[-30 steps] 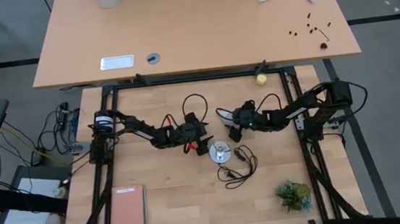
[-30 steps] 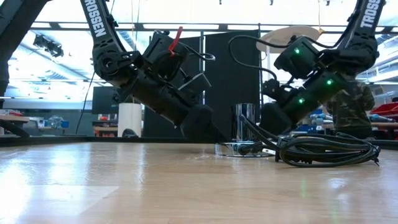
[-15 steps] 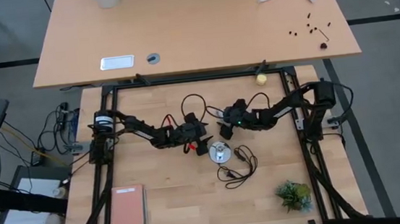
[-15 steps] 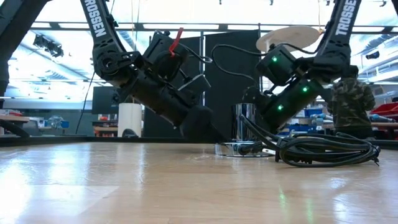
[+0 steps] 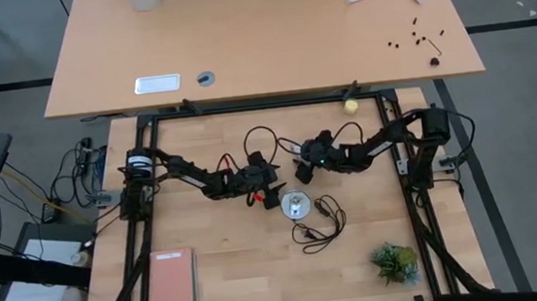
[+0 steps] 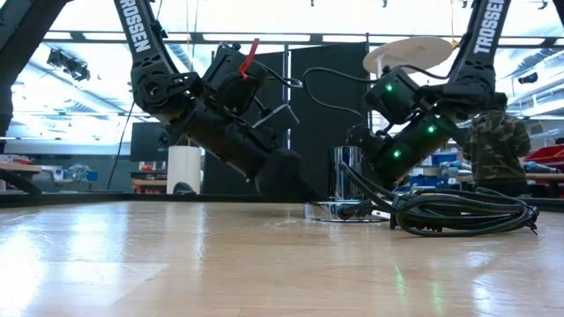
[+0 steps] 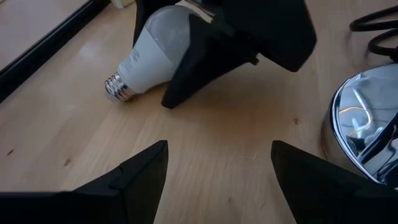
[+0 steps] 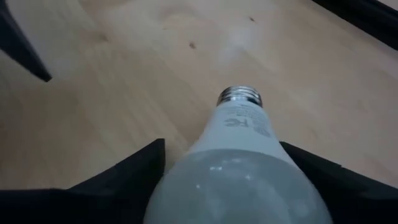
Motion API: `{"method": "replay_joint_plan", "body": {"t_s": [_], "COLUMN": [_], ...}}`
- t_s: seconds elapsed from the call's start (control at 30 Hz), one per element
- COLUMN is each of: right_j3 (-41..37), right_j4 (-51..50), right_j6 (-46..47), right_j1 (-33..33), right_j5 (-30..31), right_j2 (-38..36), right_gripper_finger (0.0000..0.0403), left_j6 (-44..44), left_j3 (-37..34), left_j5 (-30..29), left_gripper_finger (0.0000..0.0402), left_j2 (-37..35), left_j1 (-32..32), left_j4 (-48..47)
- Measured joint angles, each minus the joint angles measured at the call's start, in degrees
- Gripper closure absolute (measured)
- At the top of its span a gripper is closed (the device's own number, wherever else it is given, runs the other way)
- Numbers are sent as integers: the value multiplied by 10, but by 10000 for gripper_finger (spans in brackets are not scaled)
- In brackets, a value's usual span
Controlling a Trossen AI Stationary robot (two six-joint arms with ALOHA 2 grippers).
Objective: Screw lightbulb
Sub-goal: Insert the white lightbulb into the silver lamp
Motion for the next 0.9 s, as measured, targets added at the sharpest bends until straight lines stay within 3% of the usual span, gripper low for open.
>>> {"method": "replay_joint_plan", "body": {"t_s": [0.2,0.5,0.63,0.9], "right_j3": [0,6,28,109], "right_j4": [1,-16,-95,-323], "right_j6": [0,-6,-19,-66], "right_j1": [-12,-19,-18,2], "right_j5": [-3,-18,-50,-113], "right_j2": [0,-6,-40,-140], "right_gripper_finger": [152,134,141,147], "left_j6": [0,0,-1,-26], "left_j3": [0,0,0,0], "left_j5": [0,16,25,109], "left_gripper_finger": [113,113,113,113], "left_j2": [0,0,-15,-91], "left_j1": [0,0,0,0], "left_j4": [0,-21,-67,-196]}}
